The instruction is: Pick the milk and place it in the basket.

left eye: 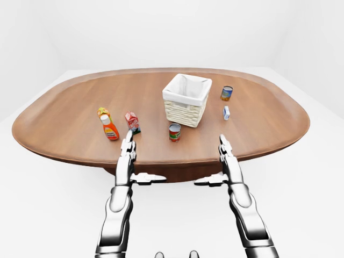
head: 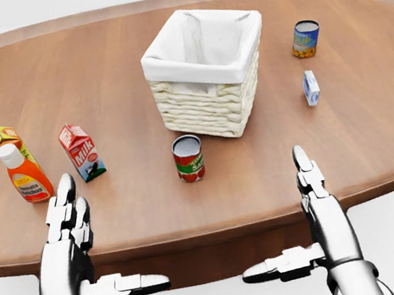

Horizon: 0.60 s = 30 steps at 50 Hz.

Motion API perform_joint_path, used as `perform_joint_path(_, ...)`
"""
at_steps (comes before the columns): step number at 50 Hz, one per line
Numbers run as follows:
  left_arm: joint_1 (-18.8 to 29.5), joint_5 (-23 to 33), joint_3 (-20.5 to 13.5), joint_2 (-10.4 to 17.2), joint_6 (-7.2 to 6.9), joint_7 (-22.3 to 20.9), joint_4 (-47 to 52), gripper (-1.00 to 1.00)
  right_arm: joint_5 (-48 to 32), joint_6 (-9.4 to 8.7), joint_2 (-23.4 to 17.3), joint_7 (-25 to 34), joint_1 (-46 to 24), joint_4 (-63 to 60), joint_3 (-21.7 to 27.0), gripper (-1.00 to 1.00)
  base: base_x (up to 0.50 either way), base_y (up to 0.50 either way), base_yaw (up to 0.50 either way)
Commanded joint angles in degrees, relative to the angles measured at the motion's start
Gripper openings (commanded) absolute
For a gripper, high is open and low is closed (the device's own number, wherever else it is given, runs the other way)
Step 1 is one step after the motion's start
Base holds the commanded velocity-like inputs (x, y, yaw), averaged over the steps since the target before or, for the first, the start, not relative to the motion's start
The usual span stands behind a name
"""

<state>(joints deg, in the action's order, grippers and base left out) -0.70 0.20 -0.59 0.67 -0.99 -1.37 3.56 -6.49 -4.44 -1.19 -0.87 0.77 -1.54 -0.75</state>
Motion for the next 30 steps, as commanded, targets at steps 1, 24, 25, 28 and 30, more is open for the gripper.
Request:
perform_joint_path(1, -2.5, 7.4, -0.6, 1.1, 5.56, 0.6, 8.6, 1.0, -12.1, -0.56, -0.8, -0.1, 2.4, -4.8, -0.3, 1.0, 0.0, 0.0, 0.0)
perform_joint_path(24, -4.3, 11.2, -4.1, 1.2, 5.99, -0.9, 15.0, 1.0, -5.2, 2.53, -0.2, 5.3, 7.7, -18.4, 2.6, 1.0, 0.0, 0.0, 0.0)
perform_joint_path(25, -3.9, 11.1, -4.7, 1.3, 5.99, -0.8, 15.6, 1.0, -5.0, 2.1, -0.2, 5.5, 7.8, -19.8, 2.9, 1.0, 0.0, 0.0, 0.0)
perform_joint_path(28, -3.7, 11.1, -5.2, 1.4, 5.99, -0.6, 16.1, 1.0, -5.8, 2.2, -0.1, 5.3, 8.0, -20.8, 3.2, 1.0, 0.0, 0.0, 0.0)
perform_joint_path(30, -3.8, 11.2, -5.3, 1.3, 5.99, -0.6, 17.0, 1.0, -5.7, 1.97, 0.0, 5.4, 8.0, -21.6, 3.5, 1.0, 0.0, 0.0, 0.0)
